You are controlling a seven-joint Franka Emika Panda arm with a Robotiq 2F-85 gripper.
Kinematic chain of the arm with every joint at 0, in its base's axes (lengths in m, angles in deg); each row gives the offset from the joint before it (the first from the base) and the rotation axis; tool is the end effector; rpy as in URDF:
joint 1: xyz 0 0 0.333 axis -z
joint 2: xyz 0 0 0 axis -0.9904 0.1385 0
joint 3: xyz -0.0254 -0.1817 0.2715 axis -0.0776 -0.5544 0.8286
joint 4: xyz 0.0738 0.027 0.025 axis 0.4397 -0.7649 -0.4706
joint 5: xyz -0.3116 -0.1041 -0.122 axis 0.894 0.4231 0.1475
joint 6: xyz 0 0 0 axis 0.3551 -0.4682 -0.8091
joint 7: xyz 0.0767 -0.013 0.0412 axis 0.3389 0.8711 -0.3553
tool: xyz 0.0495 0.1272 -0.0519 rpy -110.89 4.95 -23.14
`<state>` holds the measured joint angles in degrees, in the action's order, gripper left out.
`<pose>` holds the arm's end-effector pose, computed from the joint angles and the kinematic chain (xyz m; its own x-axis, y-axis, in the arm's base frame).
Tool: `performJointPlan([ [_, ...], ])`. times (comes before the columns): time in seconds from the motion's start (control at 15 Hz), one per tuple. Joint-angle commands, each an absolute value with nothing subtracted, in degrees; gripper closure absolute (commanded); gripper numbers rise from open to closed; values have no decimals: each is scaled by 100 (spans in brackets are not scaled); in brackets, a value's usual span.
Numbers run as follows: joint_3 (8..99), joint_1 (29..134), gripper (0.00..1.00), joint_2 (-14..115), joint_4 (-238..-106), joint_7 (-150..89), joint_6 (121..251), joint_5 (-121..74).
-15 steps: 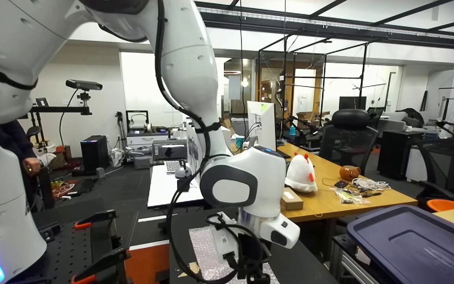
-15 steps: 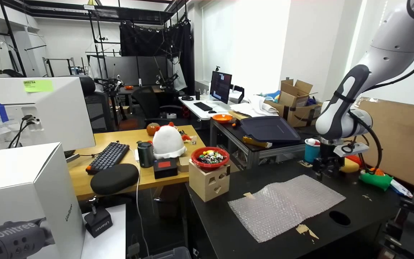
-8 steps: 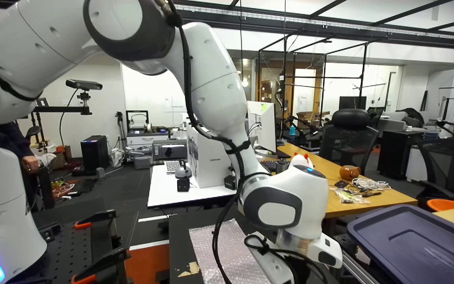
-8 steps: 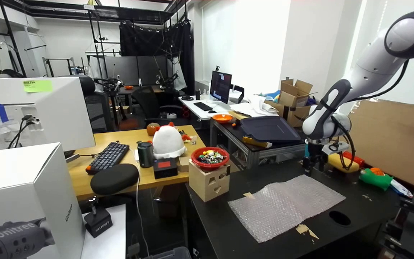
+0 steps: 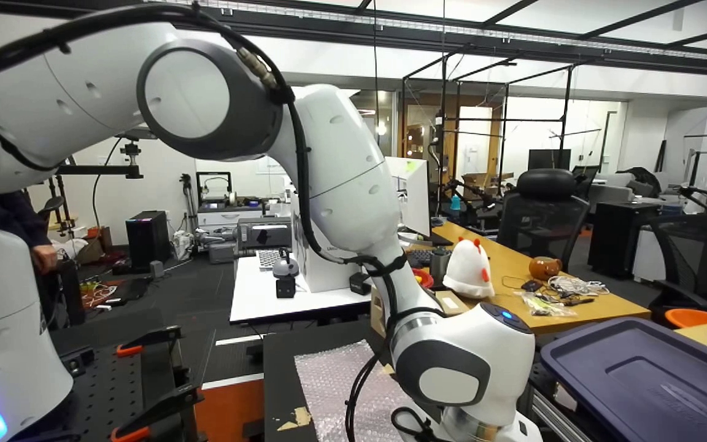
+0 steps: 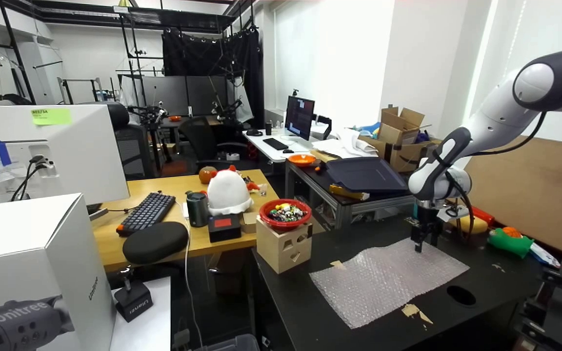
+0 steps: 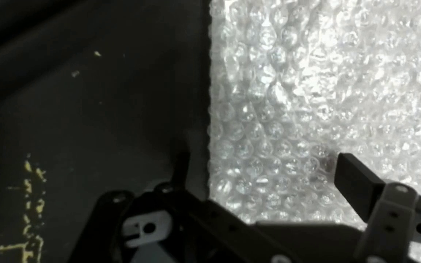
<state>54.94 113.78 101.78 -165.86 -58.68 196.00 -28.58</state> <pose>0.5146 -0.3453 -0.0479 0.9683 -0.1886 -0.1636 -0.1988 -0.9789 -0.0481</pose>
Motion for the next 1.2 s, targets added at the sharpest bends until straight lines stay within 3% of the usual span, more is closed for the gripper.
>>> performJointPlan([
  [0.0, 5544, 11485, 0, 10267, -16385, -5992, 19247, -2881],
  [0.8, 5942, 12014, 0, 10149, -16906, -6189, 19069, -3277],
  [0.87, 6026, 12122, 8, 10155, -16938, -6237, 19072, -3375],
  [0.93, 6083, 12200, 26, 10154, -16977, -6234, 19065, -3477],
  [1.13, 6238, 12367, 48, 10123, -17103, -6209, 19102, -3703],
])
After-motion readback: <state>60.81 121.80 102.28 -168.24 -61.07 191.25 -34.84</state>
